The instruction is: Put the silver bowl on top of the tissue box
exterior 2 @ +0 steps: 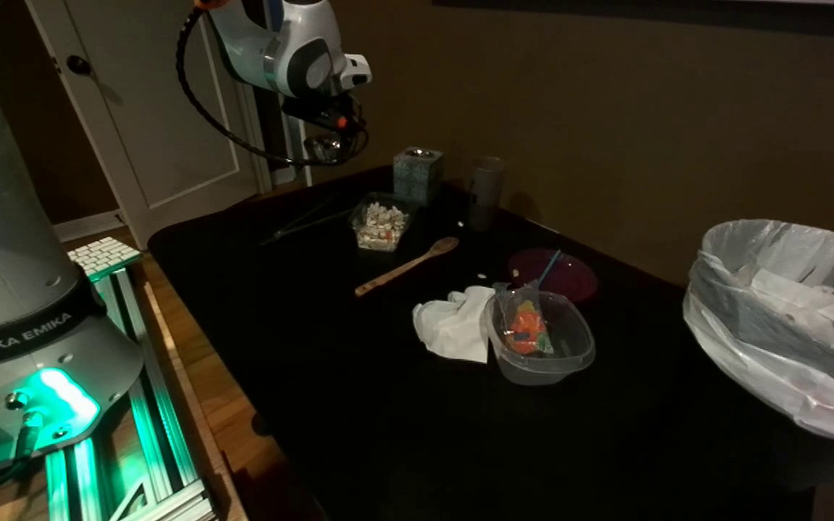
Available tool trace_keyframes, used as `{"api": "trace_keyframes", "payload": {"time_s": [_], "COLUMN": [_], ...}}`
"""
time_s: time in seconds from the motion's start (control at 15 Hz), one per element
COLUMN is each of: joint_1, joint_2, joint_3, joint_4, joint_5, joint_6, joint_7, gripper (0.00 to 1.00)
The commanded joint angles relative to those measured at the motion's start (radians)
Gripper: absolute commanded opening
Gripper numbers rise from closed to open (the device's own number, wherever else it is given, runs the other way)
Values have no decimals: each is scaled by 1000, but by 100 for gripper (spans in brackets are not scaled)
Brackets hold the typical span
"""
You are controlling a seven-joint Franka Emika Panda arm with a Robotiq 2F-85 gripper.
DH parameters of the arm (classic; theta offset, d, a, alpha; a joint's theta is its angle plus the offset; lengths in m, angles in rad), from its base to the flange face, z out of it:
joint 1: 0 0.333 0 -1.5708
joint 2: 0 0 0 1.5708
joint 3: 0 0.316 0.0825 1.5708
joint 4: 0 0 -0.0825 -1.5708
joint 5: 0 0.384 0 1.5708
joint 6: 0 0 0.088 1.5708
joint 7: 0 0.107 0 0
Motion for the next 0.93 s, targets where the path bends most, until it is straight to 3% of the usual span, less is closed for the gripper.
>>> {"api": "trace_keyframes", "payload": {"time_s": [0.0,0.2,0.47,0.6,0.87], "joint_1": [-5,-5,82,152,388], "joint_2": [-8,-8,-39,-52,0], "joint_3": [4,3,-132,-237,-550], "joint_4": [-7,-3,7,19,109], "joint_5": [-2,8,41,70,173], "joint_6": [-11,11,139,185,177], "joint_7": [-1,12,140,191,293], "gripper": [2,1,1,1,1]}}
